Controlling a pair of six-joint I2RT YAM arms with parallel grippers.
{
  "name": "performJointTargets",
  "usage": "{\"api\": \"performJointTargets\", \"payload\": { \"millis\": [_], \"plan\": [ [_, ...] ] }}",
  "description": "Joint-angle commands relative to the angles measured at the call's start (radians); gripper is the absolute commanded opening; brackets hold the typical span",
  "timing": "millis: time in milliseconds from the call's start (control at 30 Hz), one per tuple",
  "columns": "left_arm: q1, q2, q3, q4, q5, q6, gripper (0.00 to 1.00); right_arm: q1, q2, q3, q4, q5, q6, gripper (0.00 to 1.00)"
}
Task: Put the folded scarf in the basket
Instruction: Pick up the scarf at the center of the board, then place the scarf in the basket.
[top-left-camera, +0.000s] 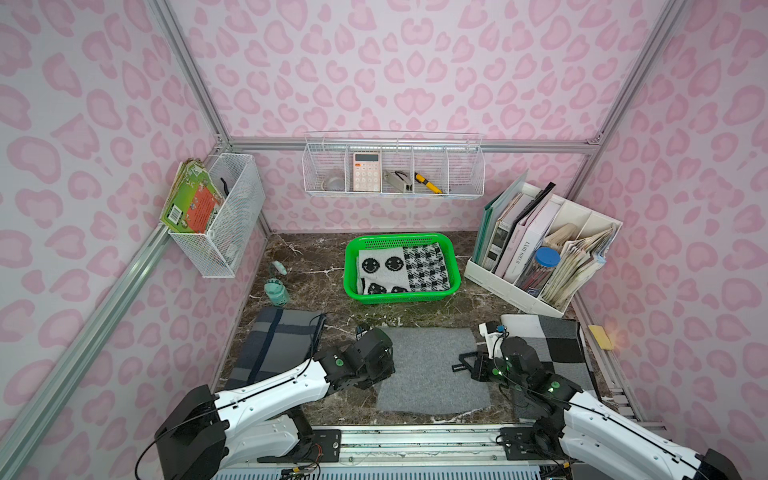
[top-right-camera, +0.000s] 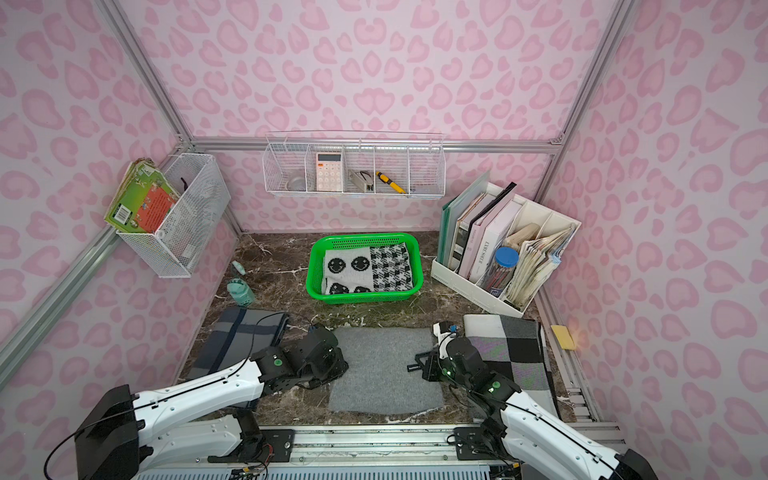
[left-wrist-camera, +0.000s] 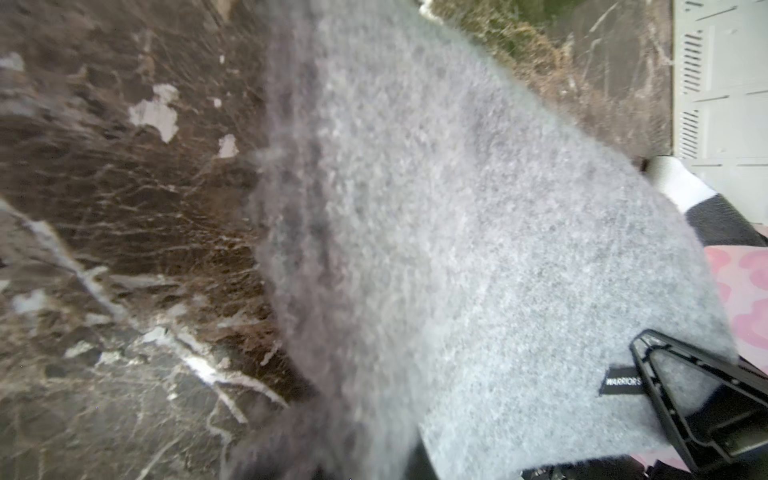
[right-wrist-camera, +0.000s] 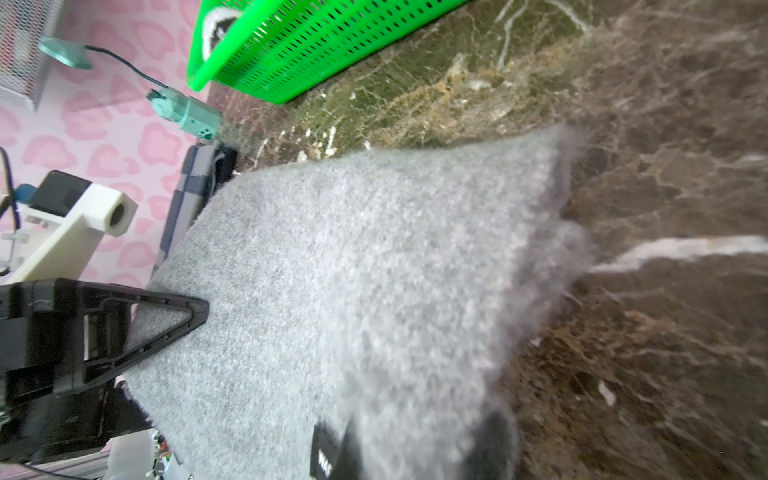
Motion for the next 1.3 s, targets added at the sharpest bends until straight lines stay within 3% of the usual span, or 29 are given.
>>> {"api": "performJointTargets", "payload": {
  "millis": [0, 233, 433, 667, 900, 1267],
  "plan": [
    [-0.001, -0.049, 0.015, -0.037, -0.026, 0.038, 0.0, 0.007, -0.051, 0.003, 0.016, 0.011, 0.012, 0.0],
    [-0.001, -0.127, 0.119, -0.166, -0.091, 0.103, 0.0, 0.01, -0.061, 0.126, -0.027, 0.038, -0.057, 0.0],
    [-0.001, -0.138, 0.23, -0.234, -0.147, 0.135, 0.0, 0.011, 0.032, 0.301, -0.076, 0.084, -0.141, 0.0],
    [0.013, -0.069, 0.297, -0.201, -0.323, 0.288, 0.0, 0.01, 0.224, 0.477, -0.11, 0.221, -0.221, 0.0],
    [0.215, 0.024, 0.373, -0.127, -0.195, 0.417, 0.0, -0.059, 0.447, 0.657, -0.094, 0.218, -0.312, 0.0],
    [0.435, 0.282, 0.618, -0.053, -0.157, 0.631, 0.0, -0.175, 0.79, 0.95, -0.01, 0.175, -0.372, 0.0]
  ]
}}
